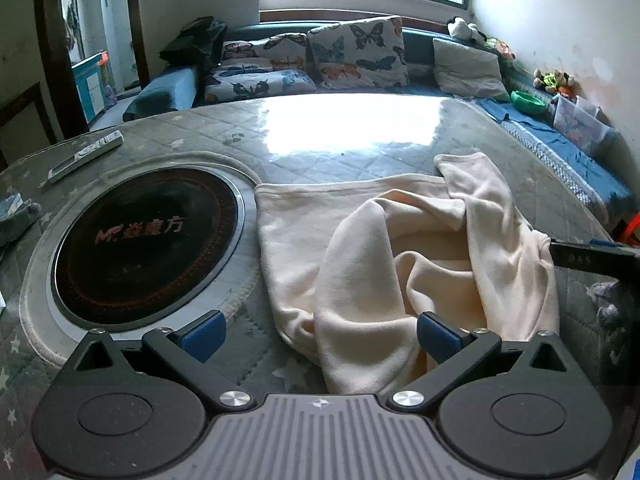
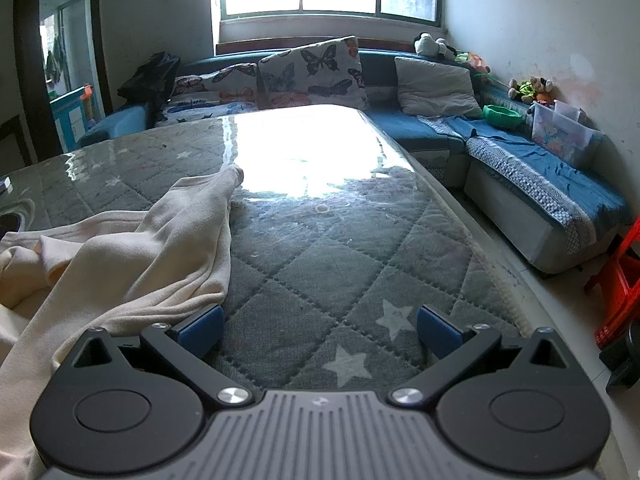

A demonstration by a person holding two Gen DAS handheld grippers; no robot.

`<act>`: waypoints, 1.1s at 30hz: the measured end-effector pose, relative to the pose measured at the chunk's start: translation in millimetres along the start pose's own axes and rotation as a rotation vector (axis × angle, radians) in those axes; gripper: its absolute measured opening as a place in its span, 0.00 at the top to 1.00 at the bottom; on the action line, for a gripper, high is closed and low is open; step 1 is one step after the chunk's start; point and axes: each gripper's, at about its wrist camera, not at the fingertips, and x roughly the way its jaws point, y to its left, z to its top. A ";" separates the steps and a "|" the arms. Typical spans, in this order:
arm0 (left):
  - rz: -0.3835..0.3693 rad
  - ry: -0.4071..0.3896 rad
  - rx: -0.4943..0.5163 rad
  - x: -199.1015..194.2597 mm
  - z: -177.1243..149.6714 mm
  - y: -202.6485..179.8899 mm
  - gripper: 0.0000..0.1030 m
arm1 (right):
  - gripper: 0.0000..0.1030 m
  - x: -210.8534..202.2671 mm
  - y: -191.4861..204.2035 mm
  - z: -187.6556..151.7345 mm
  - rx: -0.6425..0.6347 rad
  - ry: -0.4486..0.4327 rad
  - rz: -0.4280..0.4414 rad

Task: Fold clothes
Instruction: 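Move both grippers over the crumpled cream sweatshirt toward its hem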

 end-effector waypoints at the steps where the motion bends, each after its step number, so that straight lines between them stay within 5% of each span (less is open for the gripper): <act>1: 0.000 0.001 0.000 0.0 -0.1 0.1 0.00 | 0.00 -1.7 -1.1 -0.2 0.001 0.003 -0.002; 14: -0.003 0.005 0.005 -2.4 0.0 1.0 0.00 | 0.00 -58.1 -20.5 -14.8 -0.044 -0.050 -0.025; 33: -0.013 -0.026 0.029 -14.9 10.5 -4.7 0.00 | 0.00 -126.3 21.1 -15.4 -0.089 -0.162 0.137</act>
